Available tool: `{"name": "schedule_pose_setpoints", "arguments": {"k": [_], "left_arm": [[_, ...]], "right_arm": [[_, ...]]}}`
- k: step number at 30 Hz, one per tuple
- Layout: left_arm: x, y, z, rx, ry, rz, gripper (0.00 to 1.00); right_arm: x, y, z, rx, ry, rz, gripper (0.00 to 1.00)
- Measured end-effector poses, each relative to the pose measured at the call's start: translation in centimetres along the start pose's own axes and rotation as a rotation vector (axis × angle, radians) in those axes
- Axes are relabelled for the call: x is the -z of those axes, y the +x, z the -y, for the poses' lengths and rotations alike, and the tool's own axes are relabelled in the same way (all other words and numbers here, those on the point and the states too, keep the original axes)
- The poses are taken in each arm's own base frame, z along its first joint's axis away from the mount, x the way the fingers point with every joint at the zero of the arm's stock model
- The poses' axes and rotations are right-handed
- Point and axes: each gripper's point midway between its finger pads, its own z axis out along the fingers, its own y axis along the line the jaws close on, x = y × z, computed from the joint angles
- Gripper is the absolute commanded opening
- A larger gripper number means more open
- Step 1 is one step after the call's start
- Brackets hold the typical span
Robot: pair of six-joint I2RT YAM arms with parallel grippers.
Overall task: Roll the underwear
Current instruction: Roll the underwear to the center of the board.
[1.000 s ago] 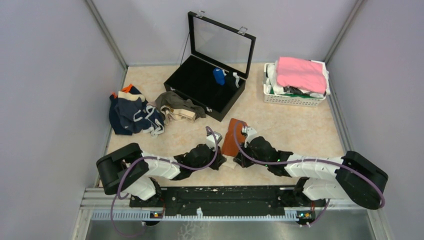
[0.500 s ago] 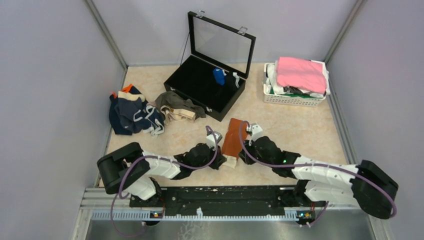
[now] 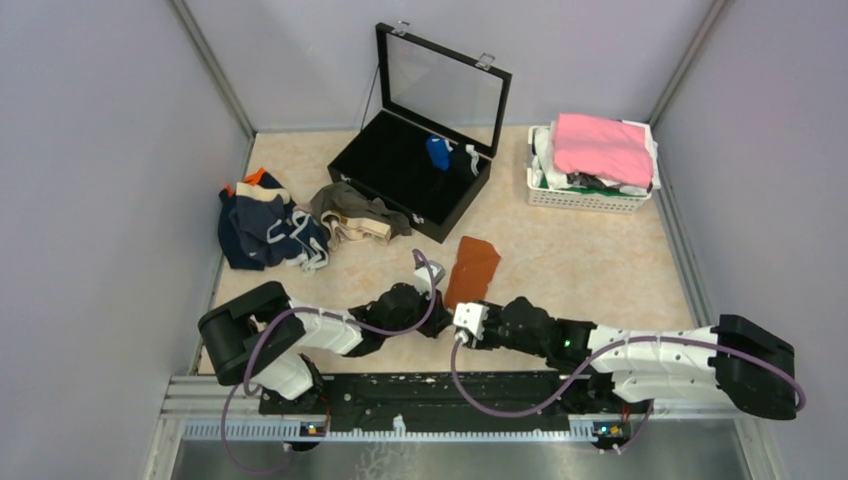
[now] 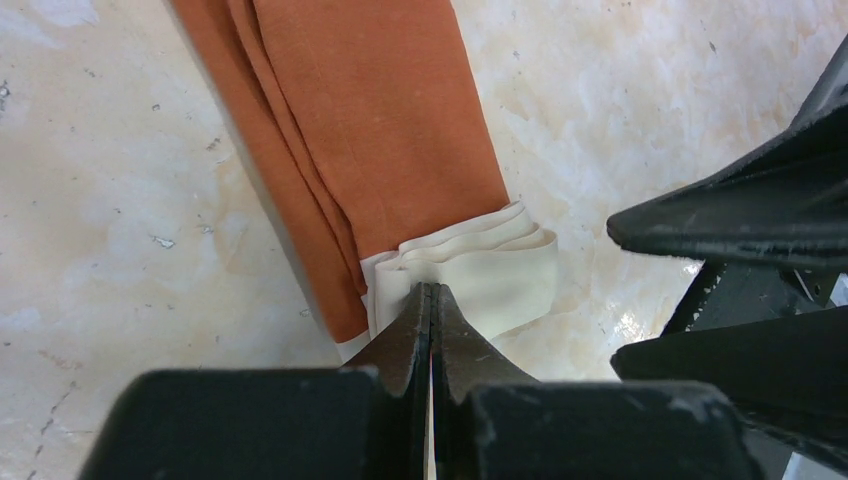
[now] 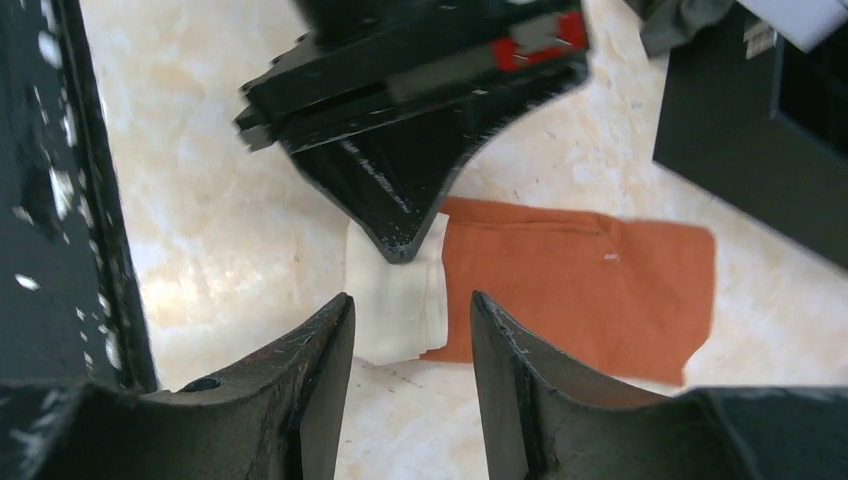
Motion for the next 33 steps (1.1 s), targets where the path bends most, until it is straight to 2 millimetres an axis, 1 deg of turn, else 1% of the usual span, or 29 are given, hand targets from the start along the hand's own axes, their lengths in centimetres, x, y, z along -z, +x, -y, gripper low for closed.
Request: {"name": "schedule_pose_setpoints", "arguments": {"k": [5, 10, 13, 17, 26, 33], "left_arm": [[-0.3, 0.0, 0.2, 0.000, 0.013, -0.007, 0.00], [-0.5, 0.0, 0.4, 0.003, 0.024, -0.010, 0.00], [-0.5, 0.0, 0.3, 0.005, 0.027, -0.012, 0.00], [-0.5, 0.0, 0.3, 0.007, 0.032, -0.014, 0.00], [-0.5, -0.1, 0.2, 0.012, 0.036, -0.016, 0.00], [-0.6, -0.1, 0.1, 0.016, 0.043, -0.019, 0.00]], "right_arm": [[-0.4, 0.4, -1.2, 0.264, -0.061, -0.011, 0.51], [-1.0, 1.1, -2.4, 0.395, -0.097, -0.011, 0.55], [-1.4, 1.5, -3.0, 0.444, -0.111, -0.026, 0.55], [-1.7, 2.8, -3.2, 0.500, -0.119, -0.076, 0.55], [-1.5, 4.2, -2.4, 0.556, -0.091, -0.145, 0.53], [-1.5, 4.7, -1.9, 0.589, -0.072, -0.175, 0.48]]}}
